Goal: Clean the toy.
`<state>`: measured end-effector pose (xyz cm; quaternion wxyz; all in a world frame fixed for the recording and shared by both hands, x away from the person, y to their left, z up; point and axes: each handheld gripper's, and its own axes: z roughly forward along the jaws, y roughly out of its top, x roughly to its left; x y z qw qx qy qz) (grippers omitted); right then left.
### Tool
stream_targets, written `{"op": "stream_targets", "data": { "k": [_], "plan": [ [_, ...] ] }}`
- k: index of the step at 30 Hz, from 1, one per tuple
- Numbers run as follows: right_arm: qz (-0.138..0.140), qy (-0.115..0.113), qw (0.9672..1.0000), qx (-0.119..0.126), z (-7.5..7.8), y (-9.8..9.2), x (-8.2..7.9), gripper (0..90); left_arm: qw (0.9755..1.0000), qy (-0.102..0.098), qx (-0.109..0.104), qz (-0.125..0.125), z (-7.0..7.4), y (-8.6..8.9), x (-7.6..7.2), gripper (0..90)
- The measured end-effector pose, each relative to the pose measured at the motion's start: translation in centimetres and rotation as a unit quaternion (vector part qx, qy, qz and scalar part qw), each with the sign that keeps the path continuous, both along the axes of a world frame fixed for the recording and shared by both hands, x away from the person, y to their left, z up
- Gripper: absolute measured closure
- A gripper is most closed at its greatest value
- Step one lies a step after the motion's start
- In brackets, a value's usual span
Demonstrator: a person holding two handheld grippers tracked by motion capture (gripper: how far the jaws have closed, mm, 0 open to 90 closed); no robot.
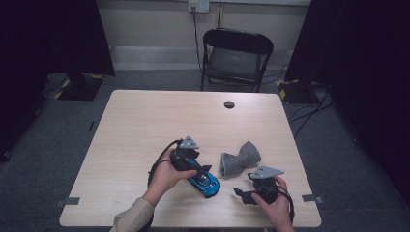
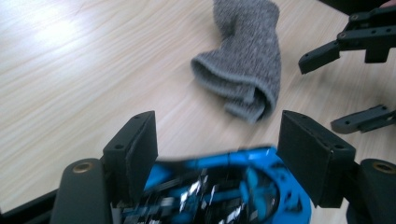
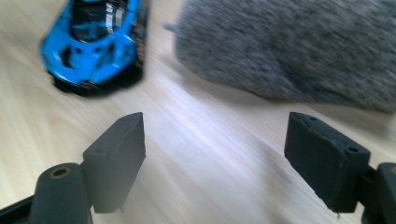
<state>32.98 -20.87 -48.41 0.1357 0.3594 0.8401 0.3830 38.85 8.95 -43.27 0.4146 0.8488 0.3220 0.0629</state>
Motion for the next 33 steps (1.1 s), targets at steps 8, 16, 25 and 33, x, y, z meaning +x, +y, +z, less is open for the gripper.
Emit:
{"op": "stream_targets", "data": {
  "k": [8, 16, 25, 33],
  "plan": [
    [0.028, 0.001, 0.9996, 0.002, 0.0, 1.5, -0.5, 20.4, 0.9997, 0.001, 0.002, 0.025, -0.7, 3.4, -1.1, 27.0],
    [0.031, 0.003, 0.9995, 0.002, 0.0, 1.7, -0.3, 20.4, 0.9990, 0.013, 0.001, 0.043, -2.4, 5.2, -1.4, 26.8],
    [0.026, -0.028, 0.9990, 0.023, 2.9, 0.0, 0.9, 21.9, 0.9991, 0.016, -0.012, 0.039, -3.3, 4.4, -0.6, 23.5],
    [0.045, -0.050, 0.9976, -0.016, 4.3, 0.4, 3.2, 21.4, 0.9990, 0.025, -0.009, 0.036, -4.5, 3.5, -0.2, 21.8]
  ]
}}
